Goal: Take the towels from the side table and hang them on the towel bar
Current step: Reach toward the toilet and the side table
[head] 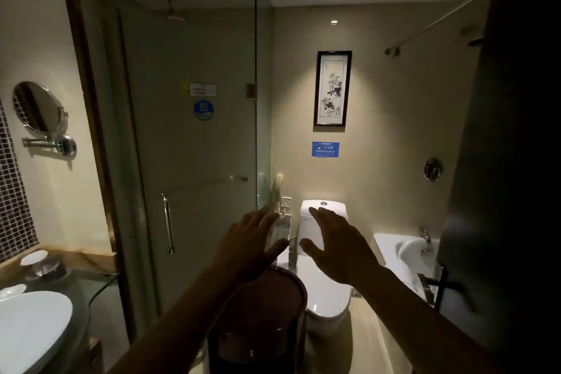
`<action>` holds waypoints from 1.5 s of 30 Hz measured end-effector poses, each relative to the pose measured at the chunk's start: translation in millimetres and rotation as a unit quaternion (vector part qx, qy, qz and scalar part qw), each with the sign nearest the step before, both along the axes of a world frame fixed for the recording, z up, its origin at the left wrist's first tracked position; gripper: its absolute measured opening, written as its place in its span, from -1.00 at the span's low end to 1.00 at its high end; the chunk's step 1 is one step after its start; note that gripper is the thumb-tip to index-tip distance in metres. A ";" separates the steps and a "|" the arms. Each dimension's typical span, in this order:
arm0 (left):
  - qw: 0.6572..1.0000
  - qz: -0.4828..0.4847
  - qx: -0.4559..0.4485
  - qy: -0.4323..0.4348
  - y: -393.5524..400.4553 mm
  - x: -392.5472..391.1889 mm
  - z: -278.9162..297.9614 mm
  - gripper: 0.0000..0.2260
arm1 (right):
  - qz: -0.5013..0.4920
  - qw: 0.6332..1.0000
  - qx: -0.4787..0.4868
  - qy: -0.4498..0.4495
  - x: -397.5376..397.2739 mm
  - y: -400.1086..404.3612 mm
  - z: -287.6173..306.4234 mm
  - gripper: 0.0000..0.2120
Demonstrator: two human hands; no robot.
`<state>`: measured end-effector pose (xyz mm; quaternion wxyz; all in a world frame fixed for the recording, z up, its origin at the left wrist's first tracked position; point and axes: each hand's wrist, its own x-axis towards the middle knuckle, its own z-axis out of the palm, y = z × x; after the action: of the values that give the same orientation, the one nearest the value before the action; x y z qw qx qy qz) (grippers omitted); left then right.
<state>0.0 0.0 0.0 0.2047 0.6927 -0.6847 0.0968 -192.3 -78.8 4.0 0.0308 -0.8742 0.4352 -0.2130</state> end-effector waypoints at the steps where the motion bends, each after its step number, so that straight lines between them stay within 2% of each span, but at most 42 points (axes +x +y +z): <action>1: 1.000 0.004 0.005 0.007 -5.4 5.0 -1.1 -0.41 | 0.007 1.000 0.003 -0.004 6.0 -4.2 -1.7 -0.31; 10: 0.999 0.031 0.032 -0.019 -54.0 62.6 -8.7 -0.40 | -0.007 1.000 0.011 -0.009 56.7 -49.8 -9.3 -0.31; 20: 0.999 0.032 0.030 -0.015 -81.0 68.2 -17.7 -0.43 | 0.010 1.000 0.010 0.007 64.3 -80.6 -15.7 -0.34; 26: 0.999 0.043 0.028 -0.008 -97.5 91.3 -19.0 -0.18 | 0.020 1.000 0.003 -0.001 82.5 -94.0 -12.4 -0.37; 30: 0.998 0.036 0.040 -0.029 -117.9 106.4 -20.4 -0.35 | 0.026 1.000 0.003 0.001 99.3 -109.3 -12.8 -0.38; 33: 0.998 0.031 0.038 -0.029 -136.0 110.1 -19.0 -0.39 | 0.015 1.000 0.005 -0.014 106.6 -123.6 -13.4 -0.36; 36: 0.998 0.026 0.044 -0.034 -151.4 111.0 -21.7 -0.32 | 0.012 1.000 0.002 -0.001 107.4 -140.5 -17.7 -0.35; 40: 0.998 0.036 0.047 -0.026 -167.3 112.7 -24.6 -0.45 | 0.021 1.000 0.001 0.004 108.5 -162.1 -18.0 -0.38; 45: 0.997 0.042 0.056 -0.017 -181.4 129.0 -25.2 -0.45 | 0.034 0.999 0.004 -0.012 129.6 -179.3 -16.4 -0.40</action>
<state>129.0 -181.4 -25.2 0.1498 0.7295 -0.6628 0.0786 -62.6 -258.1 -12.4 0.0467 -0.8859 0.4054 -0.2206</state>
